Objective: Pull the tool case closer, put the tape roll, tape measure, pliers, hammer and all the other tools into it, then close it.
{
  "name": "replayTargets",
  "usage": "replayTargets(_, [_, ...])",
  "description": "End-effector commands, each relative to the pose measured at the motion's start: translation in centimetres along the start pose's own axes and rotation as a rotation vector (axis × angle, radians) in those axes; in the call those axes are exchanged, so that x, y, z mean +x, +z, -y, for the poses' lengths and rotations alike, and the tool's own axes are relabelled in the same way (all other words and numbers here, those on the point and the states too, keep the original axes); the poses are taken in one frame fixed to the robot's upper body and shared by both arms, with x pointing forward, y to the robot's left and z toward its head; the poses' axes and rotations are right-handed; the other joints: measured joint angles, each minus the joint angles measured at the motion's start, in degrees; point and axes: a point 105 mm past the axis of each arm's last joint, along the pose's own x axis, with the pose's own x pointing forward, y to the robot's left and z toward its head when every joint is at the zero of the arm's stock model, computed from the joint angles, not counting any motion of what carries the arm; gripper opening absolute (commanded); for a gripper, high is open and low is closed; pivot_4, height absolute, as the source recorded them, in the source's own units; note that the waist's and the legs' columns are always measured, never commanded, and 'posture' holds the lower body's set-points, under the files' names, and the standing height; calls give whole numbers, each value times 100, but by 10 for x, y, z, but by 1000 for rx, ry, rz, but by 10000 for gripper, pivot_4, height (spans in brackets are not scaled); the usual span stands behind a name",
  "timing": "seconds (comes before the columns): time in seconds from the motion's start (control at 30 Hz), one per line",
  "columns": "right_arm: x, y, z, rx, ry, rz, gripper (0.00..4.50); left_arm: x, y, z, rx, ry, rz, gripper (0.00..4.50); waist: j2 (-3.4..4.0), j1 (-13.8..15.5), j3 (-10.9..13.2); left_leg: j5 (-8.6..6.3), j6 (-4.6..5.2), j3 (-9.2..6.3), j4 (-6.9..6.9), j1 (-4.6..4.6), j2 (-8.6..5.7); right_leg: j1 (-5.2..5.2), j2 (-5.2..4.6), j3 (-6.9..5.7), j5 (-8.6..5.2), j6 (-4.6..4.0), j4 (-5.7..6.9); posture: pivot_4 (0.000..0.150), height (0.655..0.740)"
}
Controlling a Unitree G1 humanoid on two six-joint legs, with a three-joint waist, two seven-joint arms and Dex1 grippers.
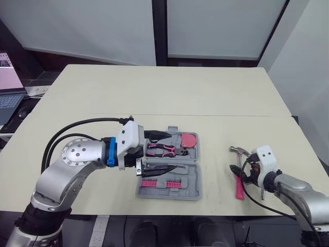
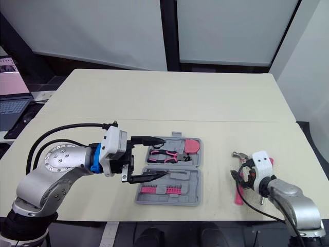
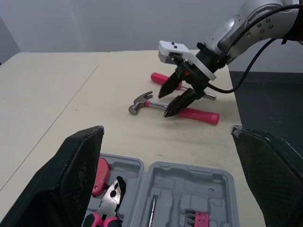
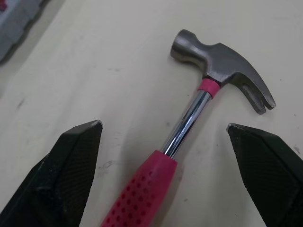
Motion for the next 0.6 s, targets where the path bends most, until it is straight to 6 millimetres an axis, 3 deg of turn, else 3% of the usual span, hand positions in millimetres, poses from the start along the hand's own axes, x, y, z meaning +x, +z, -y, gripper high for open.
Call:
replayTargets(0.03, [6,11,-3,-25,-28,33,32167,1,7,3,50,-9,12,45000,0,1,0,0,0,0,0,0,0,0,0,0,0,0,0,1500,7400])
replayTargets(0.1, [10,10,-6,-28,-32,27,25310,0,7,2,52,-5,9,45000,0,0,0,0,0,0,0,0,0,0,0,0,0,0,0,1500,7400])
replayTargets(0.27, [10,7,-7,-13,-56,12,14741,1,6,1,51,3,7,45000,0,-1,0,0,0,0,0,-1,0,0,1,-1,0,0,-1,1500,7400])
replayTargets(0.6, [6,8,-9,31,-89,-5,2720,5,4,4,46,5,9,45000,0,-1,-1,0,0,-2,0,0,0,0,1,0,0,0,-1,1500,7400])
